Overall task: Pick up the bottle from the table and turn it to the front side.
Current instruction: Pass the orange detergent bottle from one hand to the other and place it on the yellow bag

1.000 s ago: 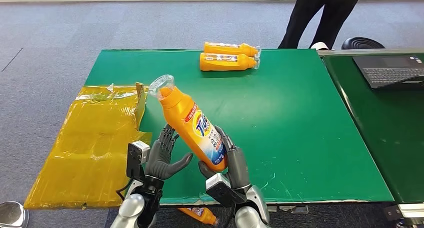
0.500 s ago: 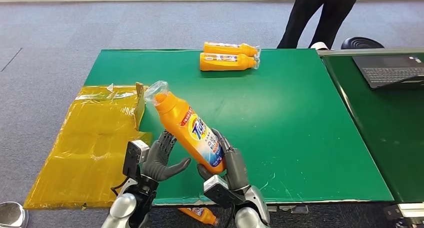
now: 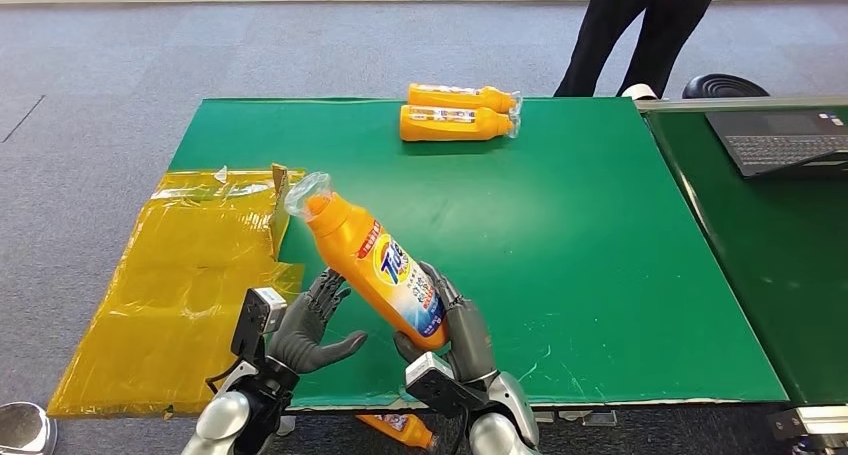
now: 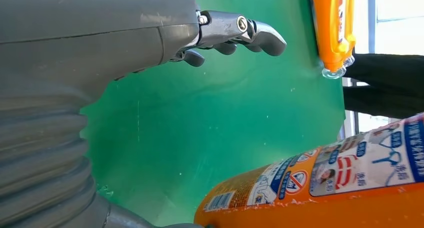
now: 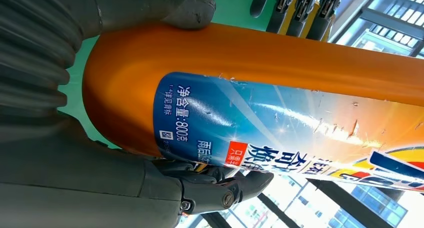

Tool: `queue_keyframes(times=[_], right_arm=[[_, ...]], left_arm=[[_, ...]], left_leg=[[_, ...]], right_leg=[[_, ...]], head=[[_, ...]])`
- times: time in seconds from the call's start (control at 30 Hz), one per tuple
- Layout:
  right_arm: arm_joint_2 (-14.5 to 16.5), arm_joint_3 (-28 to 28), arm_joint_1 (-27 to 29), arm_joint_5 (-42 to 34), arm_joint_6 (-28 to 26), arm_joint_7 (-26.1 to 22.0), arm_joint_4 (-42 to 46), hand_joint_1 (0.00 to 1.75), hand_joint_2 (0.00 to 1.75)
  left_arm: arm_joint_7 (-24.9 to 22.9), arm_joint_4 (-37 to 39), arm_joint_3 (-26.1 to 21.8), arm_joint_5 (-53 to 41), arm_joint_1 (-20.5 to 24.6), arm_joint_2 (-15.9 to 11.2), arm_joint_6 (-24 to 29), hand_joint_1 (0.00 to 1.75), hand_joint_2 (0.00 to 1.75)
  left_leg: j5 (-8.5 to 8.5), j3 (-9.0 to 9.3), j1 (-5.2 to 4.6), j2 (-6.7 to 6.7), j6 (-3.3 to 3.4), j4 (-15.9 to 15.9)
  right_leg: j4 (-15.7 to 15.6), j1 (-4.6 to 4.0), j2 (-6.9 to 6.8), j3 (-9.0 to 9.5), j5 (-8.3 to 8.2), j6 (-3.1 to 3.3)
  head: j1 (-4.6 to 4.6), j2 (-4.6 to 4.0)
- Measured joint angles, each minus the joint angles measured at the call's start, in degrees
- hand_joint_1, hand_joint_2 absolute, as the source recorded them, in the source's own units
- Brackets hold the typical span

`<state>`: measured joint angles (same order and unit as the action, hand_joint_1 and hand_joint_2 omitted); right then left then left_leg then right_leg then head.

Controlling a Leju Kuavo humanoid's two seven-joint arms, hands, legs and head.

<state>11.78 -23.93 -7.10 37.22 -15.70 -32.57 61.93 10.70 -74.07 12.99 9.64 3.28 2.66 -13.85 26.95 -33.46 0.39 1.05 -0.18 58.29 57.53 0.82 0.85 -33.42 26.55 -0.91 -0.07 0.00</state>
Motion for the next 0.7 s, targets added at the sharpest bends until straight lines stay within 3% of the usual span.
queue_keyframes(times=[0.13,0.33,0.7], right_arm=[[0.2,0.0,-0.4,-0.4,-0.9,-1.3,-0.4,1.75,1.75],[1.4,0.0,-2.2,-0.8,0.1,-1.2,-0.5,1.75,1.75],[3.8,-0.4,-3.7,-0.8,2.2,-2.0,-2.9,1.75,1.75]], left_arm=[[-0.6,-0.5,0.5,0.5,0.8,-0.7,-0.8,0.00,1.75],[-4.4,-2.6,2.5,3.8,6.0,-2.8,-1.1,0.00,1.75],[-3.6,0.4,4.8,6.9,14.0,-4.7,0.5,0.00,1.75]], left_leg=[[-0.01,-0.01,0.00,0.00,-0.01,0.0],[-0.08,-0.01,0.03,0.00,-0.10,0.0],[-0.10,-0.01,0.04,-0.02,-0.12,0.0]], right_leg=[[0.0,-0.01,0.00,-0.03,-0.01,0.01],[0.0,-0.03,-0.01,-0.03,-0.06,0.08],[0.0,-0.02,0.00,-0.06,-0.06,0.08]], head=[[0.00,0.00],[0.00,0.00],[0.02,0.00]])
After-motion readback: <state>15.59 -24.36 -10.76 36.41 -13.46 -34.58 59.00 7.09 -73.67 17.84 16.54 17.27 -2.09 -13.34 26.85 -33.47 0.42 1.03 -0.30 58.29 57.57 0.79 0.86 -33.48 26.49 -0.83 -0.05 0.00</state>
